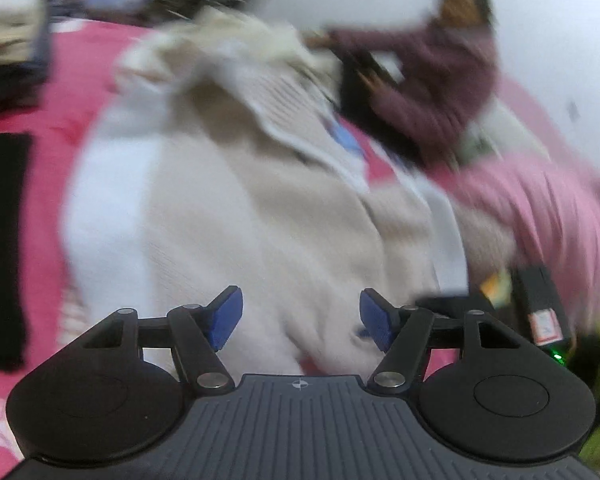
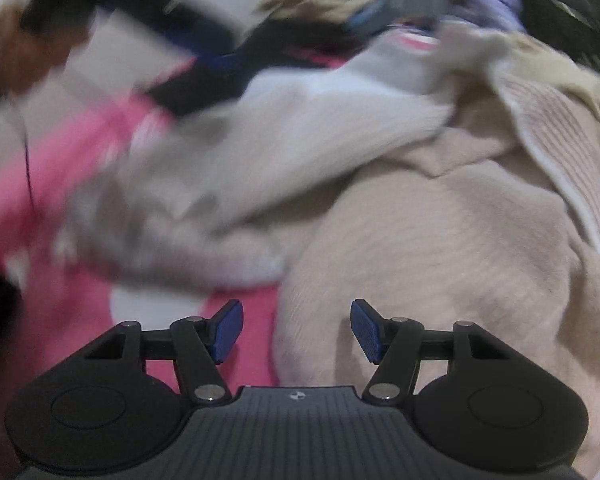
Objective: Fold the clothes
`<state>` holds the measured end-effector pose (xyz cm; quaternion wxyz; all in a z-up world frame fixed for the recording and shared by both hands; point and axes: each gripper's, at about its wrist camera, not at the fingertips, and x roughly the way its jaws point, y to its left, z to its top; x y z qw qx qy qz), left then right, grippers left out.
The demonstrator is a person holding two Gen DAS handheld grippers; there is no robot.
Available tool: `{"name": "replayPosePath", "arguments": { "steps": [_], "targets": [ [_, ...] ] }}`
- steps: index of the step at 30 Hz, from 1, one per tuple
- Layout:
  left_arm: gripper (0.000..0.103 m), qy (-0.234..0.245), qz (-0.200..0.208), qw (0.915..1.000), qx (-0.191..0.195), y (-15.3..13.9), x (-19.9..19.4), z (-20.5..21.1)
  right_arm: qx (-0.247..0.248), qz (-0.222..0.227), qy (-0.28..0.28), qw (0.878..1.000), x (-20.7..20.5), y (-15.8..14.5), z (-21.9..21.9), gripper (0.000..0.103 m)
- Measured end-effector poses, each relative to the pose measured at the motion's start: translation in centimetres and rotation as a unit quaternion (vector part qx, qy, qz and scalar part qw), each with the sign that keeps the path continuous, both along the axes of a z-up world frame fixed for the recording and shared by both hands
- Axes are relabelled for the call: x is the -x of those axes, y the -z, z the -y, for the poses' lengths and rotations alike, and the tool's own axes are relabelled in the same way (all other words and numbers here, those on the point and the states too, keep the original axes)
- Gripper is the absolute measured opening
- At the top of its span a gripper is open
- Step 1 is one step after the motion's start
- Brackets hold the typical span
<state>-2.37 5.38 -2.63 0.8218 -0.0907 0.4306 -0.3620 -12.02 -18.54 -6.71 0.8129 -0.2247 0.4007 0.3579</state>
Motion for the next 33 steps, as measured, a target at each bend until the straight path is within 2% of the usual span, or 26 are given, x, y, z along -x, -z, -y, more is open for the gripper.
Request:
{"name": "replayPosePath", "arguments": {
  "steps": [3,6,8,9,10,11,12,17,22,26,27,29,31,33],
  "targets": [
    [0.065,0.054,0.014,0.9972,-0.051,1.3,1.8,3.3,0.064,0.027,-0.001,0.998,0.6,3.0,-0.6,0.063],
    [0.065,0.103,0.059,0.9856,-0.12,2.7,3.8,6.1,0.063,0.035,0.008,0.997,0.5,3.0,0.0,0.062],
    [0.065,0.133,0.08,0.9743,-0.163,3.9,5.2,7.2,0.071,0.046,0.023,0.996,0.3,2.9,0.4,0.043],
    [0.065,0.147,0.088,0.9687,-0.18,4.4,5.7,7.6,0.081,0.06,0.033,0.994,0.4,2.8,0.6,0.038],
    [0.065,0.155,0.095,0.964,-0.194,5.0,5.9,7.9,0.091,0.075,0.047,0.992,0.4,2.8,0.8,0.02],
    [0.065,0.163,0.102,0.9591,-0.208,5.5,6.2,8.1,0.102,0.094,0.066,0.988,0.4,2.6,1.3,0.01],
    [0.065,0.17,0.109,0.9543,-0.22,6.0,6.4,8.4,0.112,0.114,0.085,0.984,0.3,2.3,1.7,0.01],
    [0.059,0.166,0.134,0.9454,-0.246,7.5,6.4,8.8,0.107,0.187,0.158,0.964,-0.5,-1.0,5.2,0.008],
    [0.048,0.152,0.133,0.946,-0.254,7.9,5.4,8.6,0.114,0.245,0.21,0.94,-2.1,-4.4,9.1,0.008],
    [0.04,0.157,0.15,0.9339,-0.284,8.7,5.4,8.5,0.102,0.277,0.27,0.916,-3.7,-7.5,12.8,0.008],
    [0.037,0.159,0.154,0.9305,-0.292,8.9,5.4,8.6,0.105,0.266,0.281,0.916,-4.1,-7.3,13.8,0.008],
    [0.021,0.159,0.159,0.9266,-0.301,9.2,5.4,8.4,0.117,0.227,0.297,0.92,-5.1,-6.2,15.6,0.008],
    [0.011,0.153,0.143,0.931,-0.299,9.5,5.1,8.1,0.128,0.187,0.312,0.923,-6.0,-5.1,17.5,0.009],
    [0.009,0.148,0.133,0.935,-0.294,9.3,5.0,7.7,0.154,0.115,0.31,0.931,-6.2,-2.7,18.6,0.011]
  ]
}}
